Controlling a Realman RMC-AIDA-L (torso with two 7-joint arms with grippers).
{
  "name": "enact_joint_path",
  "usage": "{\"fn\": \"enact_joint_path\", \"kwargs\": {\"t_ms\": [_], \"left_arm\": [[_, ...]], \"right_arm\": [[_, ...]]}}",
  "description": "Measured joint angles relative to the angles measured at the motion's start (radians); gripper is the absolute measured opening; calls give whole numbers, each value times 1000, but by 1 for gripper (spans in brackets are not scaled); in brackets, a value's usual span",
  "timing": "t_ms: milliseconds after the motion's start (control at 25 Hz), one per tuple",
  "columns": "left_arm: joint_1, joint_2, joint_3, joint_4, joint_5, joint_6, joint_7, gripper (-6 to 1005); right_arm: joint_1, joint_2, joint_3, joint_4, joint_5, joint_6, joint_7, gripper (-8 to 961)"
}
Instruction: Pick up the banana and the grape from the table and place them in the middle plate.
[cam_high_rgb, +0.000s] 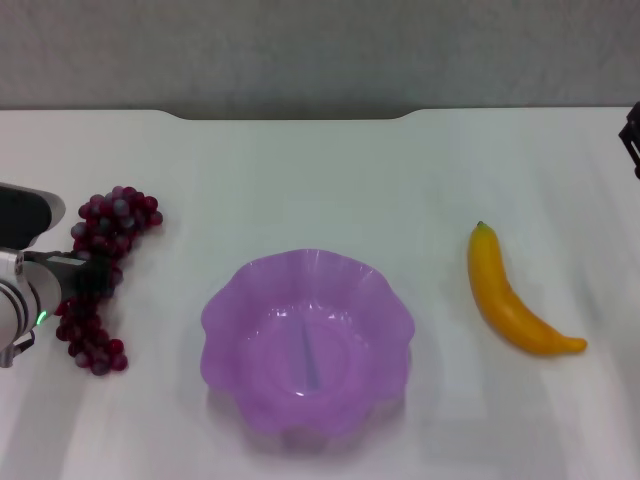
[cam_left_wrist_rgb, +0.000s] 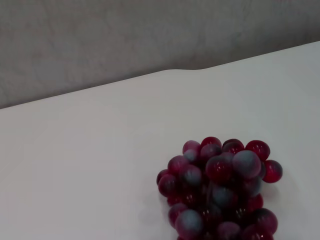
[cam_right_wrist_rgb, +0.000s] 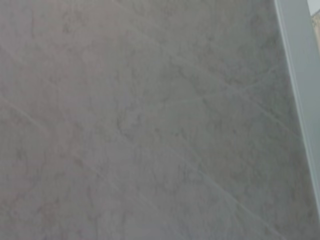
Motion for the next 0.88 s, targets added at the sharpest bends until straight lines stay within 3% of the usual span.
{"fn": "enact_joint_path", "kwargs": {"t_ms": [160,880], "left_arm": [[0,0,0,0,0,1,-1,209],[1,1,1,3,-1,12,-1,206]], "right_arm": [[0,0,0,0,0,0,0,891],[1,0,0,5,0,0,0,892]]}}
